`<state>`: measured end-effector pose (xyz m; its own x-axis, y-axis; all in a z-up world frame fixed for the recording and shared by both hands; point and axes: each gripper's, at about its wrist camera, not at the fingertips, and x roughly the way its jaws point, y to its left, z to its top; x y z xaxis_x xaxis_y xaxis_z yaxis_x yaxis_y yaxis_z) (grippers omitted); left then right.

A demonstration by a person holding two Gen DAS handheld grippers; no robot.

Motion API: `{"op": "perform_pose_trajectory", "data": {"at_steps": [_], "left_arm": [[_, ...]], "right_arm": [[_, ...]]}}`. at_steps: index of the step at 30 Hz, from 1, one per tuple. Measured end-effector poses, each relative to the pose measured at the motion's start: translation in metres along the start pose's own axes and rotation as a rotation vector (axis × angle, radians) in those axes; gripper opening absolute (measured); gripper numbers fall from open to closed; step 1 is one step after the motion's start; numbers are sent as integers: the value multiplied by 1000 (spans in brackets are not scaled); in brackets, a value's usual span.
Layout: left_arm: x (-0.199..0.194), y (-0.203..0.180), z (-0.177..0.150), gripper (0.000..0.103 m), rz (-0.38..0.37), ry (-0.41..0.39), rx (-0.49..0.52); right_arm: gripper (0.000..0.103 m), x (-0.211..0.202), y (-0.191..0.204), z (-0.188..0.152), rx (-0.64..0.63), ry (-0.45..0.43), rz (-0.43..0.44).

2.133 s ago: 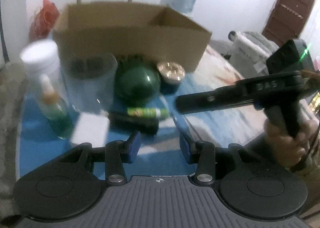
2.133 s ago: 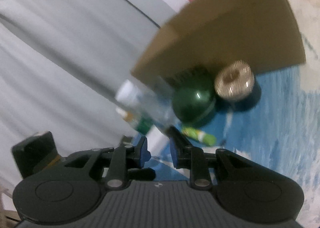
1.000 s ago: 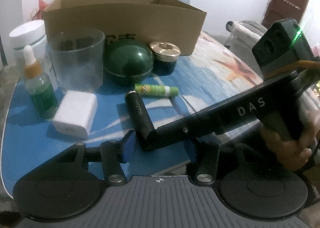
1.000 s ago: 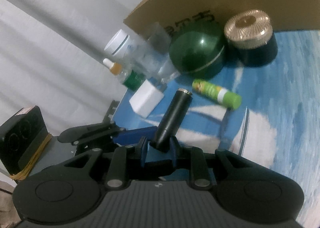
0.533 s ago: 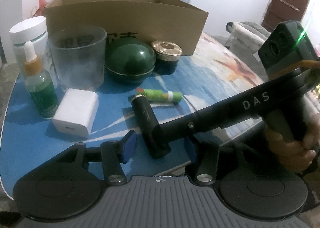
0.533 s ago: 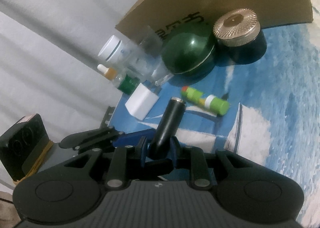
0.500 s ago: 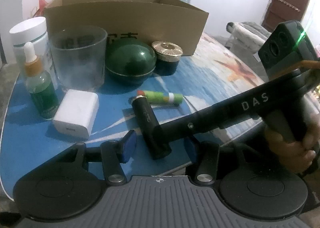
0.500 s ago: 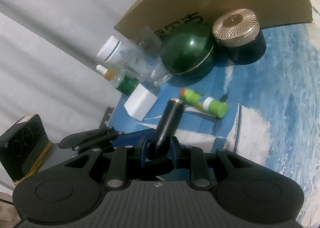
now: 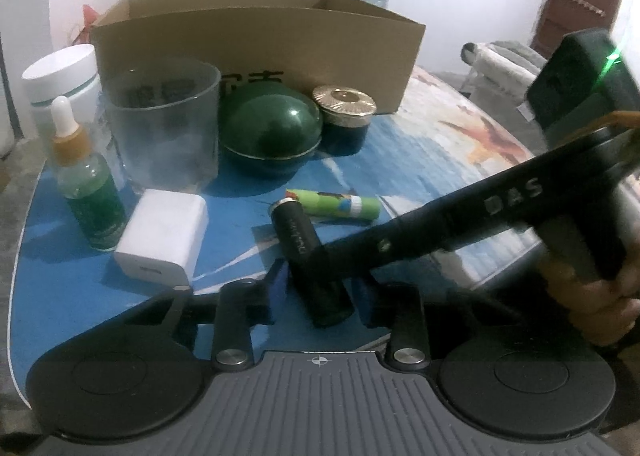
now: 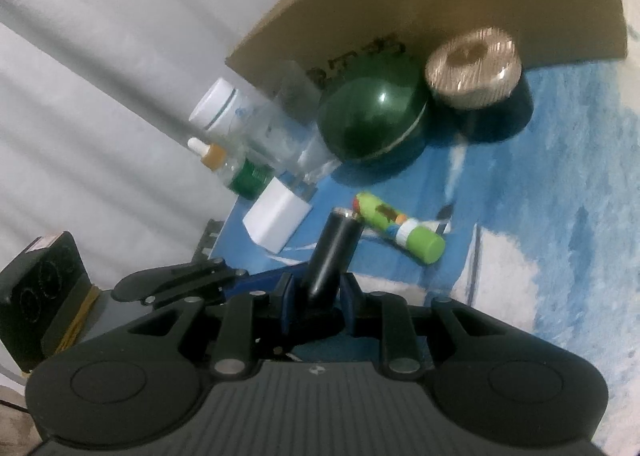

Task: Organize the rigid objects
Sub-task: 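Grasp the green glue stick with the left gripper while the right holds the flashlight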

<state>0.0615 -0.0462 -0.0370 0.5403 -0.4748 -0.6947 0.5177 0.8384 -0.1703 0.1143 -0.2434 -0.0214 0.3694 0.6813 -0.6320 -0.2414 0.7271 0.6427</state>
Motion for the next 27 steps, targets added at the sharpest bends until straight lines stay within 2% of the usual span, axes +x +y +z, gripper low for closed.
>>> {"op": "perform_pose_trajectory", "data": {"at_steps": [6, 9, 12, 15, 21, 27], "left_arm": [[1, 0, 2, 31, 6, 3, -10], [2, -1, 2, 31, 10, 5, -14], [2, -1, 2, 31, 12, 5, -11], [2, 0, 2, 31, 9, 5, -13], [3, -1, 3, 31, 2, 5, -11], [4, -3, 3, 31, 4, 0, -3]], "right_arm": [[27, -24, 14, 9, -132, -107, -138], [27, -24, 12, 15, -168, -123, -206], [27, -17, 6, 17, -182, -103, -240], [27, -13, 0, 16, -171, -76, -234], [27, -14, 1, 4, -136, -38, -167], [27, -10, 6, -1, -135, -31, -146]]}}
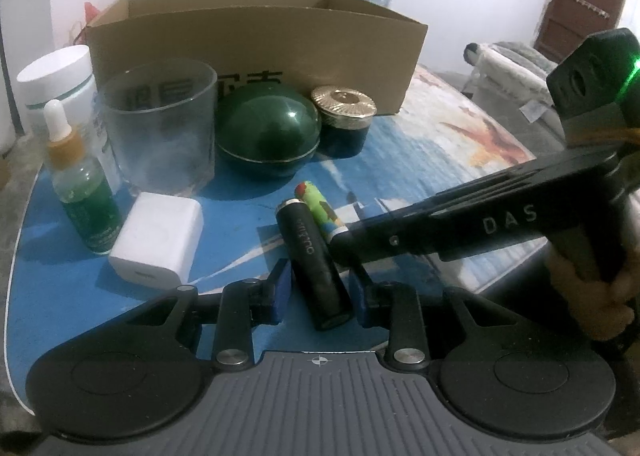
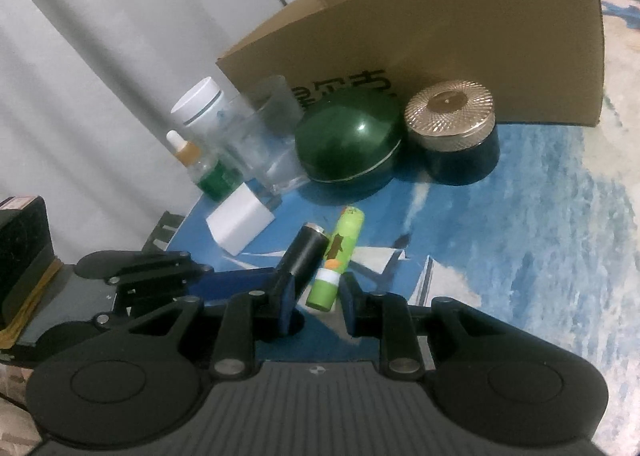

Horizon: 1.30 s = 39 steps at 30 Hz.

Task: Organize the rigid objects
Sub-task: 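Grasp the green glue stick with the left gripper while the right holds the flashlight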

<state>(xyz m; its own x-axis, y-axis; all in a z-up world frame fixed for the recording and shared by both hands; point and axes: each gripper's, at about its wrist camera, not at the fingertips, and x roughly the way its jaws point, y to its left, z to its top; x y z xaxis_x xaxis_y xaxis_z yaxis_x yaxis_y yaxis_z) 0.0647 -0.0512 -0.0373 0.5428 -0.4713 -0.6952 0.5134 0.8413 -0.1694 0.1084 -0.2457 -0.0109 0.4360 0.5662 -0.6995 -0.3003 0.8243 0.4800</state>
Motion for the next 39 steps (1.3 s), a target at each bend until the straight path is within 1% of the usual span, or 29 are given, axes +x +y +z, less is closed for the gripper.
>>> {"op": "perform_pose_trajectory", "data": {"at_steps": [6, 9, 16, 19, 21, 28, 34, 36, 39], "left_arm": [[0, 0, 0, 31, 6, 3, -2], [0, 0, 1, 31, 12, 5, -1], [3, 2, 5, 31, 28, 4, -3], [4, 2, 6, 29, 33, 3, -5], [5, 3, 7, 27, 37, 3, -11], [4, 3, 5, 25, 43, -10, -25], [1, 5, 3, 22, 32, -15, -58], [-2, 3, 3, 21, 29, -22, -61], [-7, 1, 3, 21, 26, -39, -63]], "right_arm": [[27, 1, -5, 7, 40, 16, 0], [27, 2, -6, 12, 33, 22, -22], [27, 7, -4, 20, -3, 26, -36], [24, 9, 0, 21, -32, 24, -56], [19, 8, 2, 20, -48, 27, -66], [18, 0, 6, 13, -69, 26, -75], [18, -7, -2, 11, -3, 20, -33], [16, -10, -3, 10, 15, 14, -19], [16, -15, -2, 8, 20, 1, -3]]}}
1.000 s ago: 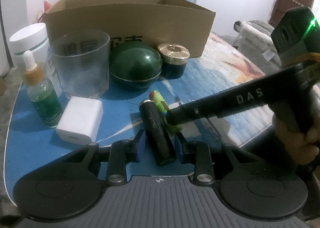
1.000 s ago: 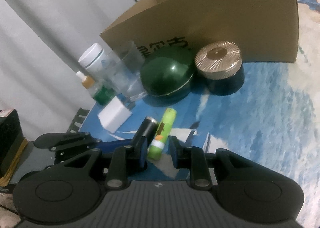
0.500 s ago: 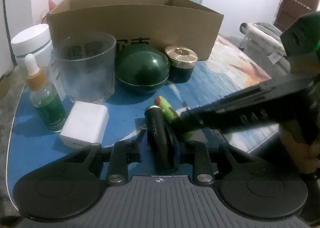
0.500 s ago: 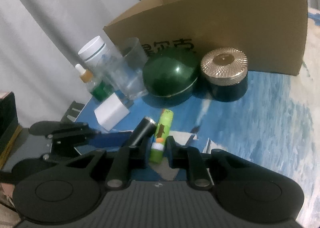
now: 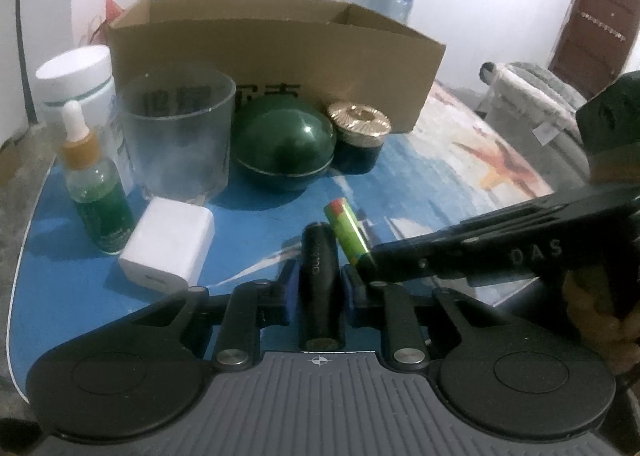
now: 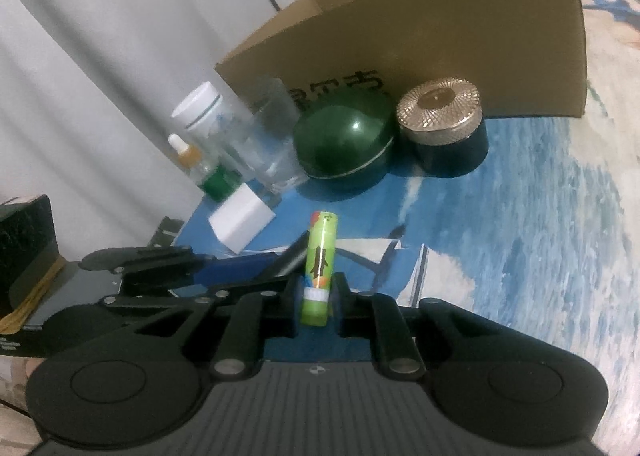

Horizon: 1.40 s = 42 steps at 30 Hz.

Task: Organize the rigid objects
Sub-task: 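Grasp the green glue stick with the left gripper while the right holds the flashlight, then carry the glue stick and flashlight into the box and open both grippers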

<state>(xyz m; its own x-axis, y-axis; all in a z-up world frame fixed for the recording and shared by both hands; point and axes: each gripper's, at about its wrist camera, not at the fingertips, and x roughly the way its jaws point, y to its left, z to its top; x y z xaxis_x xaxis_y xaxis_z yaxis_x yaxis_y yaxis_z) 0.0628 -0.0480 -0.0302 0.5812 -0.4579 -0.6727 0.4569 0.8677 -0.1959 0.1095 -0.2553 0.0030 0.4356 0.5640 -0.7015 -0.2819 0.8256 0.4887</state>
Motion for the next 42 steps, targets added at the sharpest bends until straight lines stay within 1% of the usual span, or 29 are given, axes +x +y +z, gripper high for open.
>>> {"op": "perform_pose_trajectory", "data": {"at_steps": [3, 7, 10, 13, 22, 26, 30, 34, 38, 42], "left_arm": [[-3, -2, 0, 21, 4, -8, 4], [0, -3, -2, 21, 15, 5, 6], [5, -2, -3, 21, 16, 22, 9], [6, -3, -3, 21, 17, 26, 22], [12, 0, 4, 22, 23, 40, 30], [13, 0, 5, 22, 27, 30, 33], [9, 1, 4, 21, 14, 2, 16], [-4, -3, 10, 21, 22, -46, 27], [-25, -8, 26, 21, 32, -113, 39], [-45, -13, 48, 21, 49, -186, 57]], "right_arm": [[16, -2, 3, -1, -9, -3, -9], [16, -1, 4, -2, -27, 11, -50], [18, 2, 7, 0, -53, 27, -101], [18, 5, 8, 4, -69, 41, -118], [18, 17, 21, 16, -184, 74, -179], [17, 18, 26, 14, -247, 59, -205], [17, 14, 22, 10, -216, 26, -187], [17, 0, 25, 10, -195, -19, -153], [17, -22, 36, 20, -207, -85, -111], [17, -42, 47, 38, -227, -156, -79]]}}
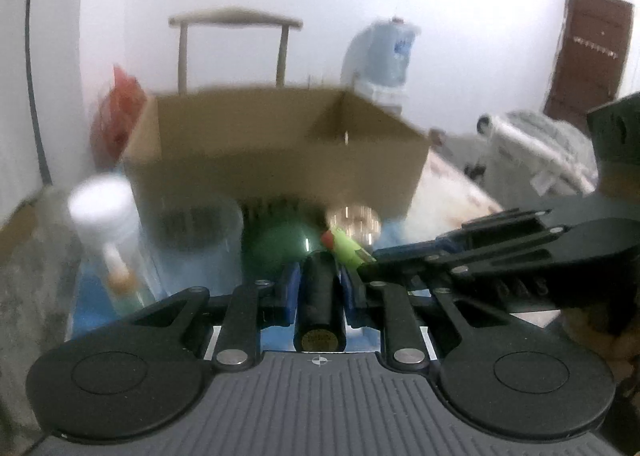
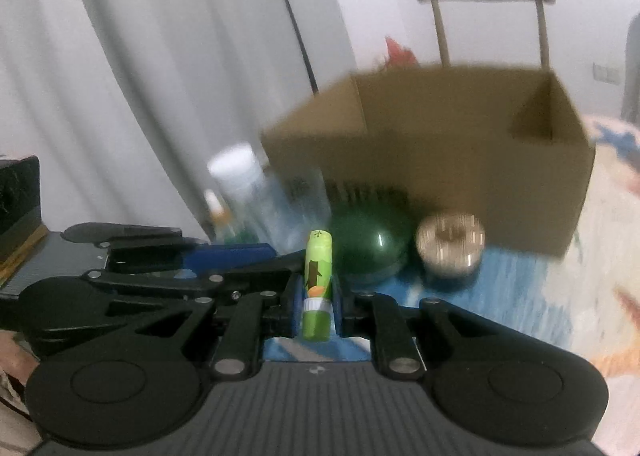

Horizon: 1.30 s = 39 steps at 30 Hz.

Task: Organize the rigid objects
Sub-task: 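Carry the glue stick and flashlight into the box and open both grippers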

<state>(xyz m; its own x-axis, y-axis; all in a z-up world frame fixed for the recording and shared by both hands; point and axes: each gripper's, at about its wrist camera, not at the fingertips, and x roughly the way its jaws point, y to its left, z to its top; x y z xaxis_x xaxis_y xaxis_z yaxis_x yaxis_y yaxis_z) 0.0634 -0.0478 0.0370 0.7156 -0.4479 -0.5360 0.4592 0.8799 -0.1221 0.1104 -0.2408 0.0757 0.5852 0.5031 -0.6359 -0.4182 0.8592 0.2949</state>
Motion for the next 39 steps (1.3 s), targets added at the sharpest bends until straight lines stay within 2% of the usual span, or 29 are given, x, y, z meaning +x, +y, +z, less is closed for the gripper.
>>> {"op": "perform_pose_trajectory", "data": {"at_steps": [8, 11, 13, 16, 21, 25, 28, 32, 39], "left_arm": [[1, 12, 80, 21, 27, -69, 24], [28, 29, 119, 21, 32, -8, 5], [55, 45, 144, 21, 39, 65, -24], [105, 68, 171, 21, 88, 195, -65], [183, 108, 172, 21, 165, 419, -168], [220, 131, 162, 21, 217, 523, -208], [235, 133, 159, 21, 234, 565, -215], [241, 137, 156, 21, 260, 602, -226], [246, 139, 158, 22, 263, 611, -249]], "right_arm": [[17, -10, -8, 79, -23, -108, 51], [17, 12, -26, 118, 12, -87, 74], [17, 36, -41, 142, 44, -48, 78], [17, 79, -68, 171, 108, 40, 90], [17, 154, -111, 192, 230, 216, 93], [17, 200, -133, 190, 290, 331, 59], [17, 217, -144, 185, 329, 375, 21], [18, 235, -161, 180, 403, 424, 33], [18, 233, -163, 171, 452, 439, 37]]}}
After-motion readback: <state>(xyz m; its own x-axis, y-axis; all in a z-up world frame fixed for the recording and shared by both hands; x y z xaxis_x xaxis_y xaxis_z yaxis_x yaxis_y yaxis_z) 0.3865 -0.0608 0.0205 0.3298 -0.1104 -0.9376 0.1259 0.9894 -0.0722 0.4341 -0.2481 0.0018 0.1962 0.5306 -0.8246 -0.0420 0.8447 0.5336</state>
